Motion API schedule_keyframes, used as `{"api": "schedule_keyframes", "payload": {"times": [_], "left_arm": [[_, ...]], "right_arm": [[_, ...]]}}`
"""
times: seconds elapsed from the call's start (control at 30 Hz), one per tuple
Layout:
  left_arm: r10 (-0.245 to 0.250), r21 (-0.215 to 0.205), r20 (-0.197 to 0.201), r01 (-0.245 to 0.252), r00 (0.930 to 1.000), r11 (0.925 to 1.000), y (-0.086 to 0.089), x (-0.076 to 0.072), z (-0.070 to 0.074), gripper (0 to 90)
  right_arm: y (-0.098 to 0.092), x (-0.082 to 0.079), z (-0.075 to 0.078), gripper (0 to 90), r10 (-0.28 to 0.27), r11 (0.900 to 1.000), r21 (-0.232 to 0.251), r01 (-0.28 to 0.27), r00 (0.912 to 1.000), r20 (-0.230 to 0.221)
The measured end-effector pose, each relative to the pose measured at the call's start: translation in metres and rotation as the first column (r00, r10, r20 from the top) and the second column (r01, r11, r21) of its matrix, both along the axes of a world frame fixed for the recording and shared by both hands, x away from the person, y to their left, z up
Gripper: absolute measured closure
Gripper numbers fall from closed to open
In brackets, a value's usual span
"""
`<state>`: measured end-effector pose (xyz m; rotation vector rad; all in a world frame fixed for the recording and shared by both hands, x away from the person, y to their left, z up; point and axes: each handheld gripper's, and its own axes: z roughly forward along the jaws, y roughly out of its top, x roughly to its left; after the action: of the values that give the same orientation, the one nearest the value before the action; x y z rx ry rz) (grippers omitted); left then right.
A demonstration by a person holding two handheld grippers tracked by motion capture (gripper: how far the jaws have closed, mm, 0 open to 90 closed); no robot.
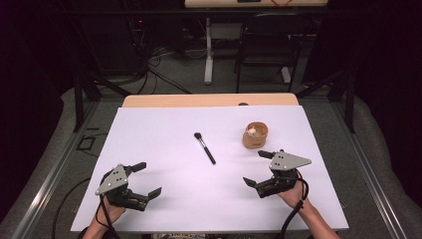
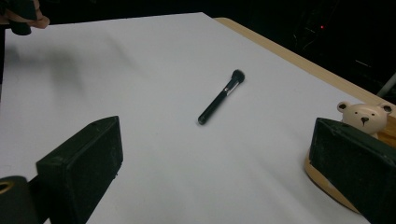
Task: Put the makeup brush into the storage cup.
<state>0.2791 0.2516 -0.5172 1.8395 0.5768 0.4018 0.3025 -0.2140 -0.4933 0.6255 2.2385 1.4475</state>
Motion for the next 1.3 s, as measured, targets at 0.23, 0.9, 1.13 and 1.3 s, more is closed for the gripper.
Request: {"api": "schedule_keyframes", "payload": {"times": [0.23, 0.9, 1.13, 1.3], "left_arm": [[-0.004, 0.001, -0.002, 0.004, 1.0, 1.0, 0.0, 0.0, 0.0, 0.3], [-0.028, 0.009, 0.001, 0.028, 0.9996, 0.9996, -0.001, -0.001, 0.0, 0.3], [-0.024, 0.009, 0.003, 0.024, 0.9997, 0.9997, -0.002, -0.001, 0.0, 0.3], [-0.03, 0.008, 0.003, 0.03, 0.9995, 0.9995, -0.002, -0.001, 0.0, 0.3]], "right_arm": [[0.008, 0.008, -0.001, 2.3, 0.008, 1.0, 0.002, -0.008, 0.9999, -0.012], [0.033, 0.034, -0.001, 1.2, 0.06, 0.998, -0.003, -0.06, 0.9961, -0.065], [0.04, 0.042, -0.001, 1.0, 0.058, 0.998, -0.002, -0.058, 0.996, -0.068], [0.046, 0.049, -0.001, 1.0, 0.061, 0.998, 0.0, -0.062, 0.9953, -0.075]]}}
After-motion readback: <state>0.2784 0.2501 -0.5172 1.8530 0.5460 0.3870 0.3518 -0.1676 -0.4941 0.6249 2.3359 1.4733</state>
